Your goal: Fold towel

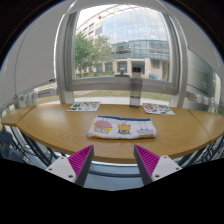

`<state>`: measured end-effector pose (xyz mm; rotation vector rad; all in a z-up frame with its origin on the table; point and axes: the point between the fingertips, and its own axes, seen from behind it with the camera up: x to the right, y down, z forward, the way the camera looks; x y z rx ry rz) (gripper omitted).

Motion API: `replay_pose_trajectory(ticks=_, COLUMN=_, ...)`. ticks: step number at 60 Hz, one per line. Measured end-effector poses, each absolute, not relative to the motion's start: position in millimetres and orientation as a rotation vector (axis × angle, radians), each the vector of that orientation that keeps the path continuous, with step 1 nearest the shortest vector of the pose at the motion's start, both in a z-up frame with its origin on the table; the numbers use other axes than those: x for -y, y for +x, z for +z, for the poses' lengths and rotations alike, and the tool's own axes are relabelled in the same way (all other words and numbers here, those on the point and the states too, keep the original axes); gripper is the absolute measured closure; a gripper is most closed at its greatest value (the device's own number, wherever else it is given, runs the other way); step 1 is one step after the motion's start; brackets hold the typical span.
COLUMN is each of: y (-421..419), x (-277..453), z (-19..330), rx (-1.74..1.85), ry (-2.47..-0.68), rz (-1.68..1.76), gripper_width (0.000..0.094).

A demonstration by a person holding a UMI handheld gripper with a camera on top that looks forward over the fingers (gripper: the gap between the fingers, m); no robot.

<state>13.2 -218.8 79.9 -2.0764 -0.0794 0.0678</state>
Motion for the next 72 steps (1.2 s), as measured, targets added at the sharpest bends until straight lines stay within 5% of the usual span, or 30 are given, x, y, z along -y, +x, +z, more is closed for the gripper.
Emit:
replay_pose_trajectory(ticks=22, y=-42.3, x=100.1, z=60.3, rx=0.046, ry=-2.111, rz=0.021, gripper_width=0.0318)
replay_pose_trajectory(ticks=44, y=-15.8, x=99.2, z=31.4, rx=0.056, ry=-2.174, rz=-0.119, gripper_width=0.0909)
replay_pose_trajectory(ticks=56, y=-18.6, x=96.9, z=23.9, rx=0.005, ry=-2.186, rz=-0.041, gripper_width=0.0915)
replay_pose_trajectory(ticks=72, y=27.2, x=106.7, z=130.1, rx=-0.041, ry=-2.086, rz=0.212, gripper_width=0.0911)
